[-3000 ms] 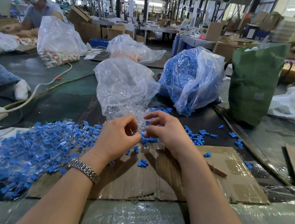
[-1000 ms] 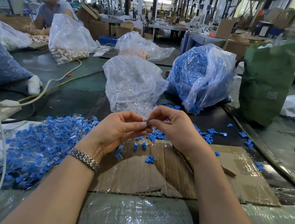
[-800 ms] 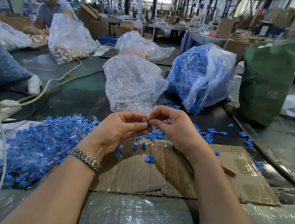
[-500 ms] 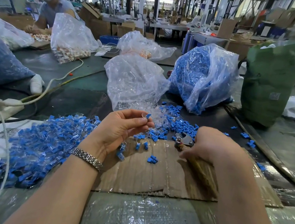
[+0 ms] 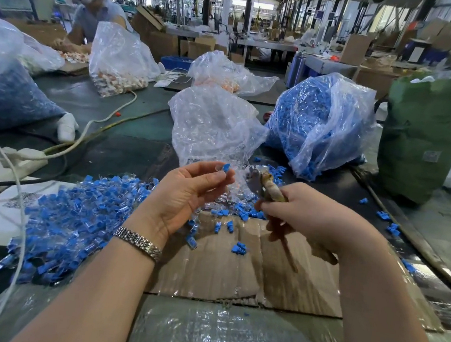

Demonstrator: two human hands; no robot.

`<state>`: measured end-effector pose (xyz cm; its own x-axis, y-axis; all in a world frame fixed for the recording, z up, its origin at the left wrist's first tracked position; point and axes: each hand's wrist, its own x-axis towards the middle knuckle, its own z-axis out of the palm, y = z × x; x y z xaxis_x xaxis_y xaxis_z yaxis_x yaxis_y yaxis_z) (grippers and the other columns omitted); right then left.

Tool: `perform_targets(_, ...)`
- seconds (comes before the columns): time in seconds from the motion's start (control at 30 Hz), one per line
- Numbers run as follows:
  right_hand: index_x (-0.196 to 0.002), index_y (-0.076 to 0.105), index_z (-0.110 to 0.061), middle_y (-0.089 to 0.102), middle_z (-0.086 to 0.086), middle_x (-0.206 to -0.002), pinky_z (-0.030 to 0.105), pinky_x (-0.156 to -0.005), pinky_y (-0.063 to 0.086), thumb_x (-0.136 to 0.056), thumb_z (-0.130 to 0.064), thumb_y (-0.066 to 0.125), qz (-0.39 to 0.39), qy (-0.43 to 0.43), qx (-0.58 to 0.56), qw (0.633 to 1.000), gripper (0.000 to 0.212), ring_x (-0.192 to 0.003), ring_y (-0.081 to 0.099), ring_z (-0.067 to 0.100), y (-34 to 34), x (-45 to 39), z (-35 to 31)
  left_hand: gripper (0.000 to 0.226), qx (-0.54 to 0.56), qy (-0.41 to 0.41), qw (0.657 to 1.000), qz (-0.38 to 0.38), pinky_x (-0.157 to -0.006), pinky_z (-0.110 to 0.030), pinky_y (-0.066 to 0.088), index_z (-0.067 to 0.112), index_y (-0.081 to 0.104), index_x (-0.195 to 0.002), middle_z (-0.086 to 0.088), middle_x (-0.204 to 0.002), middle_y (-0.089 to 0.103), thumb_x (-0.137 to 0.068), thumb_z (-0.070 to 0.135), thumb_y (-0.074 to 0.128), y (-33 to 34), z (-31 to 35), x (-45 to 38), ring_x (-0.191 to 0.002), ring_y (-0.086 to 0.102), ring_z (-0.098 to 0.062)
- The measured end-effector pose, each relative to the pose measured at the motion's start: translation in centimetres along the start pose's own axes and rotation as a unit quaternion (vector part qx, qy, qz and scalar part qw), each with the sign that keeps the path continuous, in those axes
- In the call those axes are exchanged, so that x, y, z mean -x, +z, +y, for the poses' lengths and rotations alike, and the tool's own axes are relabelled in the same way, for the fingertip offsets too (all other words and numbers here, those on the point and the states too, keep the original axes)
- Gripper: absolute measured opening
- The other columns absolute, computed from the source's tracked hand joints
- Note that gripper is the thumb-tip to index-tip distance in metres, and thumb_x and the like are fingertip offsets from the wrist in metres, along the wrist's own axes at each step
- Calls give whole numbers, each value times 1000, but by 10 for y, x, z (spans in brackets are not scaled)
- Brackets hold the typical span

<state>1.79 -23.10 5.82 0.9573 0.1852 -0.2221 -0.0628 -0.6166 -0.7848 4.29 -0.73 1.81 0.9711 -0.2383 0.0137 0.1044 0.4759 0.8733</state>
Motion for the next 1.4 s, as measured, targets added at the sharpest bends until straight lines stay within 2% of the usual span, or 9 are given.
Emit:
perform_targets(0.1, -94, 61, 0, 68, 15, -85, 41, -73, 63, -101, -15, 60, -91, -10, -66, 994, 16, -72, 71, 23, 6, 0, -16, 23, -16, 12, 1000, 0, -94, -34, 59, 9, 81, -96, -14, -109, 76, -74, 5, 77, 1, 2, 1, -103, 73, -21)
perform_targets(0.37, -101, 60, -2, 69, 16, -89, 45, -78, 63, -103, -20, 57, -110, -16, -46, 993, 19, -81, 73, 26, 12, 3, -28, 25, -62, 32, 998, 8, -103, -42, 55, 7, 79, -97, -16, -110, 76, -72, 6, 75, 3, 2, 2, -108, 70, -28)
perform_targets(0.63, -86, 64, 0, 58, -1, -52, 33, -53, 57, -102, -39, 56, -63, -31, -28, 997, 43, -51, 62, 20, 24, -7, -19, 30, -140, 61, 988, 37, -105, -42, 53, 7, 77, -100, -14, -106, 77, -70, 12, 76, 6, 0, 3, -113, 69, -31)
perform_targets(0.87, -83, 63, -9, 63, 1, -63, 34, -57, 53, -92, -64, 56, -12, -28, 78, 996, 57, -52, 62, 16, 18, -10, -18, 27, -204, 103, 972, 60, -98, -34, 57, 9, 77, -105, -11, -104, 78, -78, 14, 78, 1, 3, 3, -106, 72, -24)
perform_targets(0.97, -85, 62, -10, 63, 2, -76, 33, -60, 41, -89, -60, 61, 69, 15, 269, 961, 51, -66, 58, 18, 10, -13, -9, 15, -358, 137, 910, 161, -81, -26, 58, 20, 75, -100, -2, -96, 76, -89, 9, 74, -10, 5, -1, -91, 71, -16)
perform_targets(1.03, -80, 59, -16, 61, 1, -80, 33, -61, 40, -87, -49, 65, 110, 56, 341, 932, 35, -73, 58, 19, 6, -12, 2, 13, -520, 139, 807, 241, -73, -30, 52, 27, 71, -91, 3, -93, 69, -92, 14, 68, -18, 6, -3, -88, 66, -16)
perform_targets(1.17, -75, 52, -19, 55, -2, -78, 34, -67, 42, -85, -49, 68, 98, 123, 371, 915, 35, -81, 58, 23, 2, -8, 21, 13, -745, 67, 597, 289, -93, -46, 34, 28, 70, -89, 0, -97, 51, -93, 25, 58, -25, 4, -3, -105, 51, -25)
perform_targets(1.27, -81, 57, -20, 58, -3, -83, 34, -69, 42, -81, -57, 72, 79, 141, 364, 917, 40, -80, 56, 18, 1, -4, 25, 17, -782, 46, 560, 270, -95, -46, 29, 29, 71, -96, -3, -106, 50, -93, 24, 55, -23, 1, -4, -112, 43, -27)
perform_targets(1.4, -75, 54, -19, 59, 2, -89, 40, -80, 47, -77, -68, 69, 85, 140, 381, 910, 52, -91, 57, 26, 2, -2, 17, 15, -761, 129, 619, 145, -96, -40, 25, 38, 69, -100, 12, -106, 48, -93, 28, 59, -13, -11, -7, -116, 43, -17)
